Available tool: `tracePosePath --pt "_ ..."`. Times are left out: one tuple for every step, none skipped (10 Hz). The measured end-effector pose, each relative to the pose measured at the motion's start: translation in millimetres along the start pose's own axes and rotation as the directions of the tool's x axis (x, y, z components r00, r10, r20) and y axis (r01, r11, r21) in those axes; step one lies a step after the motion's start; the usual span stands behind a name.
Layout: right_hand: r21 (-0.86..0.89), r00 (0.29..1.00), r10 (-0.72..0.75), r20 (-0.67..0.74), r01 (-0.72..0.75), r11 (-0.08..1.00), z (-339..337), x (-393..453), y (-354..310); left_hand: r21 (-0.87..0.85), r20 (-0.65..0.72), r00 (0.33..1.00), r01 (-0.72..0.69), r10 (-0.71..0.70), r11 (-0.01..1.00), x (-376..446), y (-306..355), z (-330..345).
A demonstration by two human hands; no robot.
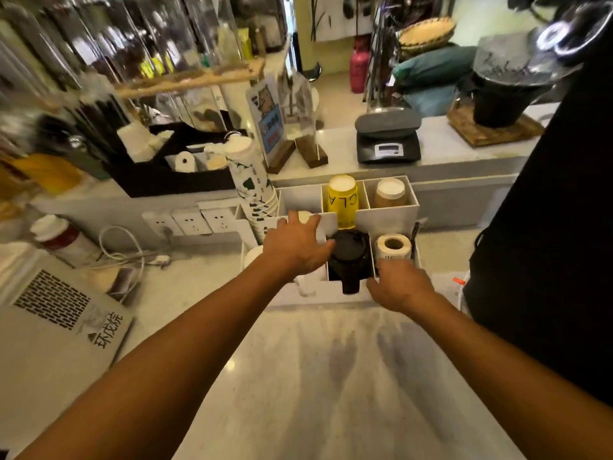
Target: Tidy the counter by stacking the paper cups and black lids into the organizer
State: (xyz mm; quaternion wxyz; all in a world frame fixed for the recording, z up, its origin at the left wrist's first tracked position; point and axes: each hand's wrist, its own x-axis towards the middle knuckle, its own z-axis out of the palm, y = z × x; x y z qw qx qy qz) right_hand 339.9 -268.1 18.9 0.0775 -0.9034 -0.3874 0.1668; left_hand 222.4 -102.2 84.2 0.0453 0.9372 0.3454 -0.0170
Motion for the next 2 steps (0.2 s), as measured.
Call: tracePosePath --pt "-0.011 0.996 -0.033 -0.083 0.032 0.999 -60.7 10.5 -32.4 -0.056 -0.071 0.997 -0.035 0.031 0.998 -1.8 -21.7 -56.9" --pt "-0.009 0.991 -0.027 -0.133 0.026 1.000 -102.9 13.3 -57.6 -0.070 -0.141 0.990 -0.033 0.023 0.997 -3.8 -36.3 -90.5"
